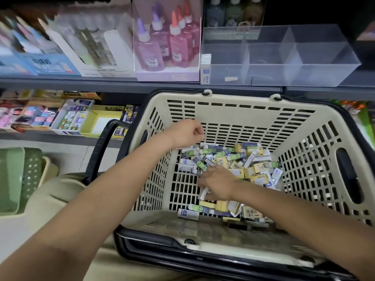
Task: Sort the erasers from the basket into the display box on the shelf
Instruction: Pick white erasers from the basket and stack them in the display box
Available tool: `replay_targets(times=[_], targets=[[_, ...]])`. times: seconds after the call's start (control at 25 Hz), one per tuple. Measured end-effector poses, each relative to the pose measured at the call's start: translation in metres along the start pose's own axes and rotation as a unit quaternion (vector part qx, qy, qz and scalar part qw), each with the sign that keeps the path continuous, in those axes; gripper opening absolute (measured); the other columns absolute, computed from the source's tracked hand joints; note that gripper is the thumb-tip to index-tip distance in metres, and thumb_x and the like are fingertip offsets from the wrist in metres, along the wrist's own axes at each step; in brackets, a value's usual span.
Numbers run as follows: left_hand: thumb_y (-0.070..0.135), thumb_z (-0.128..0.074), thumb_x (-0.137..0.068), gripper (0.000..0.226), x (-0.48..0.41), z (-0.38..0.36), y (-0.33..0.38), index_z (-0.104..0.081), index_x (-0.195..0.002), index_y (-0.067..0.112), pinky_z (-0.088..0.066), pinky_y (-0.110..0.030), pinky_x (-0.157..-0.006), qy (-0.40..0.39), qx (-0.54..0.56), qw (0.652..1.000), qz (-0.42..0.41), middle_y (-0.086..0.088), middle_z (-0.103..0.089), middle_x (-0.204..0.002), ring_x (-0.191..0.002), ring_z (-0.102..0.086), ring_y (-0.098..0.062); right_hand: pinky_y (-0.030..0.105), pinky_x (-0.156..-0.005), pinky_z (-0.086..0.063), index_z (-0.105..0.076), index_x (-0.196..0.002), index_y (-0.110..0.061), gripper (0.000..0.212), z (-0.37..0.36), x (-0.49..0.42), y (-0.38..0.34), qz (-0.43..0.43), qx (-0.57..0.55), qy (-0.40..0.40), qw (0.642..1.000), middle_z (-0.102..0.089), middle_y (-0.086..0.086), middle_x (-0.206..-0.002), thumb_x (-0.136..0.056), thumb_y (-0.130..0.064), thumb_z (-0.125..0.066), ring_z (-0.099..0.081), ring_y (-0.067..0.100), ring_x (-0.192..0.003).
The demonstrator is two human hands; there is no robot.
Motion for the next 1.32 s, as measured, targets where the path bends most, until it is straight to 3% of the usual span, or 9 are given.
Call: replay_targets(times=[0.24, 0.36, 0.48, 0.64, 0.72, 0.8, 0.92, 1.12, 1.32], targets=[[0.028, -0.055, -0.092, 0.026, 0.031, -0.029, 0.01, -0.061, -0.11, 0.012, -0.046, -0.029, -0.081, -0.092, 0.02, 0.994, 0.049, -0.004, -0.062, -0.108, -0.097, -0.059, -0.018, 0.037, -0.099, -0.028, -0.063, -0.111, -0.017, 0.035, -0.002, 0.0, 0.004, -0.022, 0.0, 0.0, 1.0, -0.053, 0.004, -0.112, -0.083, -0.037, -0.057, -0.044, 0.024, -0.113], [0.032, -0.052, -0.093, 0.03, 0.038, -0.049, 0.003, -0.061, -0.111, 0.009, -0.044, -0.026, -0.067, -0.136, -0.032, 0.986, 0.095, -0.003, -0.061, -0.101, -0.081, -0.056, -0.015, 0.033, -0.09, -0.036, -0.063, -0.107, -0.02, 0.026, 0.013, 0.012, 0.014, -0.043, -0.148, 0.036, 0.987, -0.059, 0.001, -0.111, -0.089, -0.037, -0.055, -0.051, 0.021, -0.11], [0.039, -0.048, -0.094, 0.042, 0.04, -0.07, 0.003, -0.058, -0.117, 0.005, -0.049, -0.029, -0.078, -0.206, -0.026, 0.973, 0.104, -0.008, -0.062, -0.105, -0.09, -0.06, -0.02, 0.032, -0.071, -0.046, -0.063, -0.094, -0.021, 0.011, 0.035, 0.023, 0.034, -0.096, -0.371, 0.08, 0.92, -0.066, 0.004, -0.092, -0.087, -0.029, -0.064, -0.061, 0.025, -0.086], [0.019, -0.047, -0.097, 0.028, 0.038, -0.064, 0.01, -0.053, -0.118, 0.001, -0.055, -0.026, -0.07, -0.173, 0.188, 0.956, 0.148, -0.016, -0.065, -0.11, -0.084, -0.064, -0.017, 0.032, -0.065, -0.049, -0.052, -0.093, -0.018, 0.025, 0.034, 0.04, 0.05, -0.182, -0.534, 0.149, 0.812, -0.067, 0.01, -0.085, -0.079, -0.025, -0.072, -0.061, 0.02, -0.07], [0.014, -0.046, -0.096, 0.022, 0.035, -0.043, 0.007, -0.053, -0.115, 0.003, -0.057, -0.027, -0.07, -0.086, 0.18, 0.967, 0.16, -0.011, -0.064, -0.105, -0.082, -0.064, -0.016, 0.027, -0.069, -0.051, -0.056, -0.096, -0.019, 0.023, 0.016, 0.039, 0.036, -0.178, -0.463, 0.089, 0.864, -0.066, 0.002, -0.09, -0.082, -0.03, -0.07, -0.063, 0.015, -0.078], [0.011, -0.045, -0.096, 0.019, 0.04, -0.02, 0.005, -0.053, -0.113, 0.005, -0.056, -0.028, -0.071, -0.005, 0.24, 0.957, 0.165, -0.004, -0.064, -0.096, -0.082, -0.063, -0.015, 0.021, -0.079, -0.048, -0.064, -0.102, -0.014, 0.02, 0.002, 0.026, 0.002, -0.104, -0.4, 0.007, 0.911, -0.067, 0.001, -0.1, -0.086, -0.025, -0.065, -0.063, 0.016, -0.093], [0.004, -0.043, -0.096, 0.015, 0.058, 0.003, 0.007, -0.053, -0.107, 0.007, -0.054, -0.035, -0.079, 0.046, 0.36, 0.921, 0.141, -0.001, -0.068, -0.086, -0.081, -0.065, -0.016, 0.022, -0.089, -0.042, -0.062, -0.118, -0.008, 0.027, 0.003, -0.003, -0.039, -0.024, -0.348, -0.058, 0.936, -0.063, 0.007, -0.12, -0.092, -0.013, -0.055, -0.058, 0.019, -0.109], [-0.001, -0.044, -0.095, 0.022, 0.087, 0.007, 0.007, -0.052, -0.099, 0.019, -0.056, -0.018, -0.065, 0.063, 0.475, 0.87, 0.114, -0.003, -0.068, -0.089, -0.077, -0.067, -0.009, 0.033, -0.094, -0.046, -0.048, -0.133, -0.004, 0.043, -0.025, -0.031, -0.07, -0.027, -0.189, -0.175, 0.966, -0.053, 0.014, -0.131, -0.09, 0.0, -0.048, -0.052, 0.03, -0.117], [-0.003, -0.044, -0.094, 0.024, 0.082, 0.007, 0.009, -0.054, -0.095, 0.018, -0.056, -0.018, -0.064, 0.071, 0.466, 0.875, 0.105, -0.002, -0.067, -0.091, -0.078, -0.066, -0.009, 0.028, -0.084, -0.046, -0.062, -0.107, -0.009, 0.02, -0.002, -0.011, -0.062, -0.041, -0.28, -0.075, 0.956, -0.061, 0.007, -0.112, -0.087, -0.008, -0.06, -0.058, 0.022, -0.103]])
Point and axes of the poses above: each hand's wrist, its own x-axis away from the middle knuckle, its own z-axis out of the back of the hand, y = z × x, the point moved 6 cm from there along -x, towards the middle knuckle
